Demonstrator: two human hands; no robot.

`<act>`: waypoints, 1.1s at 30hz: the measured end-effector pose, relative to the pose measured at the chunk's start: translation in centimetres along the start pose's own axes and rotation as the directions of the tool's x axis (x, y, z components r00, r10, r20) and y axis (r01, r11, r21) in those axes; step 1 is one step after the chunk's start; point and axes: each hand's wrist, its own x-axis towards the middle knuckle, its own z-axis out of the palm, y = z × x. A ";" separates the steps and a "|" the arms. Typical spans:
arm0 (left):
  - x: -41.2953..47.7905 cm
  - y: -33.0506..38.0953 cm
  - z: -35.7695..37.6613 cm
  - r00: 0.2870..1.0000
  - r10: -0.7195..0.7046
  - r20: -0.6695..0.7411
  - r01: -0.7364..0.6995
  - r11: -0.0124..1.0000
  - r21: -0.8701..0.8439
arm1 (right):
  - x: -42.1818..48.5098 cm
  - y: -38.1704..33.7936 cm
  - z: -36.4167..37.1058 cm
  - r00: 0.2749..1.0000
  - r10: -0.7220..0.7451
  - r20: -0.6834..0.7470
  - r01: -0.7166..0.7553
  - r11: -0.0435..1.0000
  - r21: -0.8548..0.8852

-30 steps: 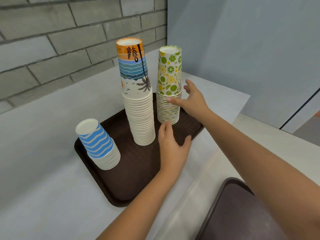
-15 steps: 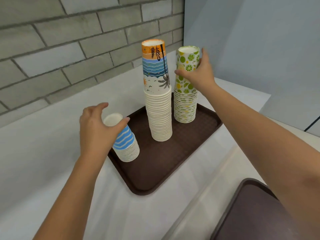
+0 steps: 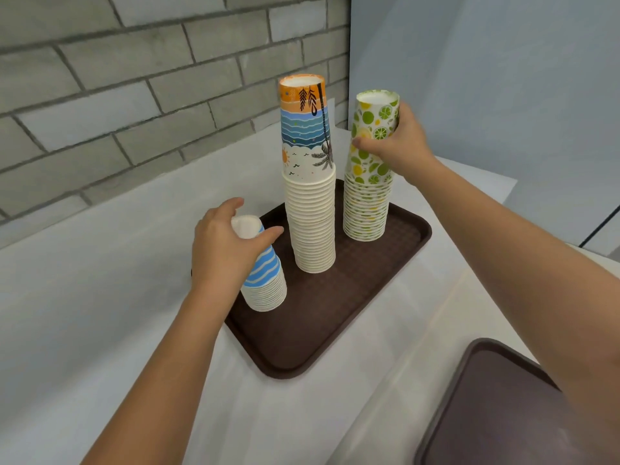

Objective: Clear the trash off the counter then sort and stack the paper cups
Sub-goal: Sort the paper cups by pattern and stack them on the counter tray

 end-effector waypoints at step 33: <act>6.5 12.0 1.3 0.973 0.186 0.140 -0.144 0.953 -0.266 | -0.3 0.3 -2.0 0.985 -0.027 0.169 0.015 0.997 0.070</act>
